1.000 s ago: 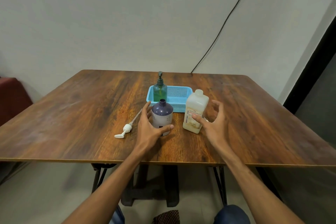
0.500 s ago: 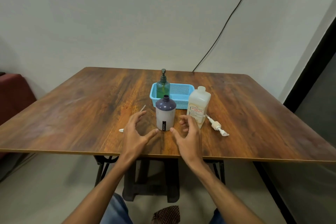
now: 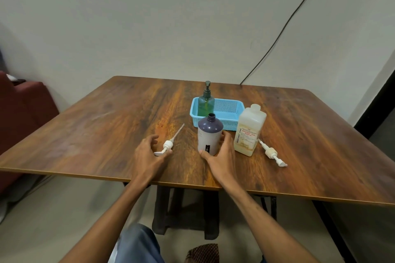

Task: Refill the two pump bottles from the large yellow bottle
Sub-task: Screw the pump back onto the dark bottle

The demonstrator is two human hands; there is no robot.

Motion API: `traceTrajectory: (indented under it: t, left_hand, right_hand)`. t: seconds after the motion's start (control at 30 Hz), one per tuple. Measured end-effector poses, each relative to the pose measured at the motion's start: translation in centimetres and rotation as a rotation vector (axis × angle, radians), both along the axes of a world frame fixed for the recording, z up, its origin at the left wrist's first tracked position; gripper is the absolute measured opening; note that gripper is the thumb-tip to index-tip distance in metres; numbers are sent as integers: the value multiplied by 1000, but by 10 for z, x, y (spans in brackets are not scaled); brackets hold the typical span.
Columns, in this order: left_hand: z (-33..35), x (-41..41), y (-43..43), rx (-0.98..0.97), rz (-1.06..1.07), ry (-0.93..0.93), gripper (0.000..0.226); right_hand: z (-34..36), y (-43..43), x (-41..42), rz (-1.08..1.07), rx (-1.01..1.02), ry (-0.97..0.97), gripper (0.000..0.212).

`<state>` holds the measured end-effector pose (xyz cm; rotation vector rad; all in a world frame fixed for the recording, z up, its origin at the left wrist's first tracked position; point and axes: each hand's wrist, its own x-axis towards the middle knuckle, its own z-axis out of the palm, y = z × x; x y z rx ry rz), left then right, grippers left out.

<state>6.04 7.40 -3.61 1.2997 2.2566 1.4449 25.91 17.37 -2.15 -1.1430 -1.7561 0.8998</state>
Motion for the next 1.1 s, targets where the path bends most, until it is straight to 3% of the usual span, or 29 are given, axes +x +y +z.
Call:
traceTrajectory:
  t: [0.13,0.27,0.8,1.1]
  left_hand:
    - [-5,-2,12,-89,48,148,57]
    - [-4,-3,19,-112,57,270,30]
    - [55,13,13,323,46,59,27]
    - [107,29,17,414,-54,-45,30]
  right_hand:
    - [1,7,-6,16,-14,23,101]
    - [0,11,-8,42,-26,70,100]
    - [-2,13,-7,74,-64,151,97]
    - [0,10,-5,87,-66,147,99]
